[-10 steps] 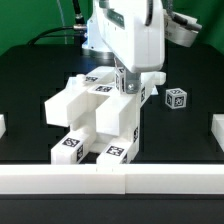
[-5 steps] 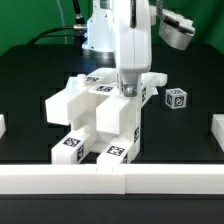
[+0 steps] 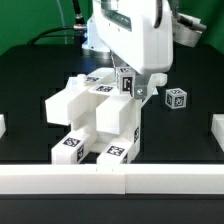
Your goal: Assemble chair
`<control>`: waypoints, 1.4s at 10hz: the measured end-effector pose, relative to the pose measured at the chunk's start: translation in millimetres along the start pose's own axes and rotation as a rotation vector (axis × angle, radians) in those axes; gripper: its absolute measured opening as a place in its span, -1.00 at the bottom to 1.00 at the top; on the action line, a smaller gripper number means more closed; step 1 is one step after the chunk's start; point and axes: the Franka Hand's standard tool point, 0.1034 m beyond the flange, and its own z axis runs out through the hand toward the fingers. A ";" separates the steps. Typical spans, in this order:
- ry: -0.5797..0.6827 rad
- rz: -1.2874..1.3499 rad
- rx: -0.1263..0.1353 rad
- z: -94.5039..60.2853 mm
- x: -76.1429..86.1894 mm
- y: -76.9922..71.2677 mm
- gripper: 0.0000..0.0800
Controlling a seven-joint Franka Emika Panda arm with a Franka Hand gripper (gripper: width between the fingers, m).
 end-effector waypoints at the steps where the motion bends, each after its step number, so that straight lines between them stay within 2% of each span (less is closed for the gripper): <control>1: 0.000 -0.073 0.000 0.2 0.0 0.1 0.62; 4: 0.002 -0.292 -0.003 0.7 0.4 0.5 0.62; 8: 0.024 -0.696 -0.038 0.3 1.7 1.7 0.62; 14: 0.027 -1.072 -0.057 -0.3 3.9 1.8 0.62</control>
Offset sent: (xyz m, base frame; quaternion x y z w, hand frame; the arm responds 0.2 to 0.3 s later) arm 0.0000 0.0000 0.0000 0.0000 0.0000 -0.1296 0.9916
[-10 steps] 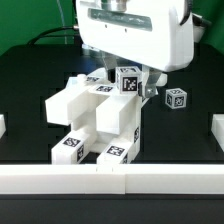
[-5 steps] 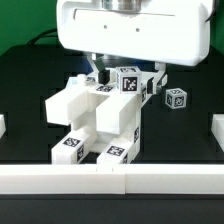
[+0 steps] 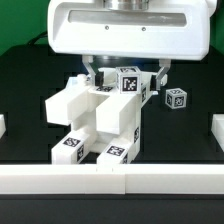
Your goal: Assemble chair
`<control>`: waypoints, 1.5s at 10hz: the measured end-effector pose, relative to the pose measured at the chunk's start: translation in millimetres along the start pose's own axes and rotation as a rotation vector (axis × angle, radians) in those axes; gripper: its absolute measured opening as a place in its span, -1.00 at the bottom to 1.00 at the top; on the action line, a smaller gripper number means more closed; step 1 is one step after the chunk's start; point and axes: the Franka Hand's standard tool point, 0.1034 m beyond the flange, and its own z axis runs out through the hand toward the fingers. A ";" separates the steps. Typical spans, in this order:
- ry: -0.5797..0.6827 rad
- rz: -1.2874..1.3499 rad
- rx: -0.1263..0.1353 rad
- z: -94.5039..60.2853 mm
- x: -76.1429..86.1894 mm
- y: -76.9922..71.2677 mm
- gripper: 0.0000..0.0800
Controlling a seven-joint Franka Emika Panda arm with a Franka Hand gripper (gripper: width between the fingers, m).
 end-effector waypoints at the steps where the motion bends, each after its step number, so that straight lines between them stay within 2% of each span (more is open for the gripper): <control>1: 0.000 -0.070 0.000 0.1 0.1 0.7 0.32; 2: 0.000 -0.068 0.001 0.4 0.1 2.0 0.32; 4: 0.000 -0.068 0.001 0.6 -0.1 1.8 -0.34; 8: 0.000 -0.041 0.001 0.6 0.0 1.9 -0.33; 15: 0.003 0.558 0.019 0.7 0.6 -0.2 -0.33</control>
Offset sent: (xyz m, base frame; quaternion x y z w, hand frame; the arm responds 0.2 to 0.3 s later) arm 0.0000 0.0000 0.0000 0.0000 0.0000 0.0000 1.0000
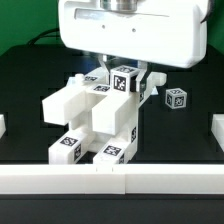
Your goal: Assemble chair
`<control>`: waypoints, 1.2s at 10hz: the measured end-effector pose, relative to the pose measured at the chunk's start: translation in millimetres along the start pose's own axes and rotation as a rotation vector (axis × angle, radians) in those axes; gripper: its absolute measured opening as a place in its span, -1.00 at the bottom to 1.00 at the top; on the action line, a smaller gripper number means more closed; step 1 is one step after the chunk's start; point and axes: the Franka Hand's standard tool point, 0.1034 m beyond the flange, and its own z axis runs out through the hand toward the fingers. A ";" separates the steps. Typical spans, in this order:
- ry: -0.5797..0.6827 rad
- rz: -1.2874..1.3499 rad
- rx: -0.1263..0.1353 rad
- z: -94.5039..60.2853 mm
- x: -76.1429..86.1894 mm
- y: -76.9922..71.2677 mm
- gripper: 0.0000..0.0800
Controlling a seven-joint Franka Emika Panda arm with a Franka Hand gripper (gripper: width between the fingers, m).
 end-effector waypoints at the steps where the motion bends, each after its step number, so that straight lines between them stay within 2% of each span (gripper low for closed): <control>1: 0.000 0.041 0.001 0.0 -0.1 -0.1 -0.33; 8: -0.023 0.536 0.023 0.1 -1.5 -2.5 -0.32; 12: -0.029 0.695 0.024 0.2 -2.0 -3.2 -0.32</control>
Offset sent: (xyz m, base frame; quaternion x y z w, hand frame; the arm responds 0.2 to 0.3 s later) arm -0.0018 0.0009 0.0003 0.0094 -0.0063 0.1525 0.9882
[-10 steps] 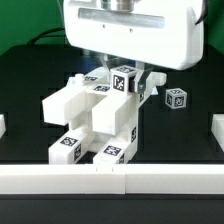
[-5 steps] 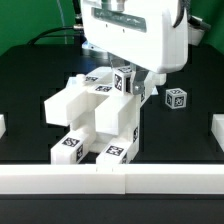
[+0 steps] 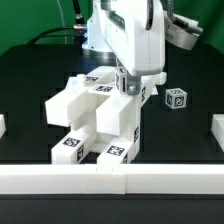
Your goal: Assemble chair
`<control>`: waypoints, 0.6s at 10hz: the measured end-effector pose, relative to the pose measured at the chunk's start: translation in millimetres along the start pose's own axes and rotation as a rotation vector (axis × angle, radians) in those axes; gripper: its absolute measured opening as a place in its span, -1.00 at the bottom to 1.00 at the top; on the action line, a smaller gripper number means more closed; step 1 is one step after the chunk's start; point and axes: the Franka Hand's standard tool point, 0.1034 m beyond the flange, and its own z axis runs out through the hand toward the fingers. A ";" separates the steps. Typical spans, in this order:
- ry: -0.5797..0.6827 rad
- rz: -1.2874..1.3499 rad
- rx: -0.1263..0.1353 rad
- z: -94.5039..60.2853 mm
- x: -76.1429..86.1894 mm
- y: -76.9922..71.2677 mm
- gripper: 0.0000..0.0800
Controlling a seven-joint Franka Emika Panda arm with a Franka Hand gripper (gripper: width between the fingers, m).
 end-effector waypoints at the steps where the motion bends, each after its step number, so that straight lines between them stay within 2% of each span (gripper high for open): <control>1: 0.000 -0.004 0.000 0.1 0.0 0.0 -0.32; 2: 0.000 -0.045 -0.001 0.2 0.6 0.2 -0.12; 3: 0.001 -0.113 0.000 0.0 2.2 0.4 -0.12; 4: 0.001 -0.149 0.000 0.0 1.7 0.3 0.37; 5: 0.000 -0.188 0.000 0.1 1.2 0.2 0.57; 6: 0.001 -0.278 -0.001 0.1 1.5 0.3 0.57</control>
Offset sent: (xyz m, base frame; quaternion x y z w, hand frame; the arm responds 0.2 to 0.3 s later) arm 0.0038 -0.0049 0.0024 0.0101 0.0032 -0.0974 0.9952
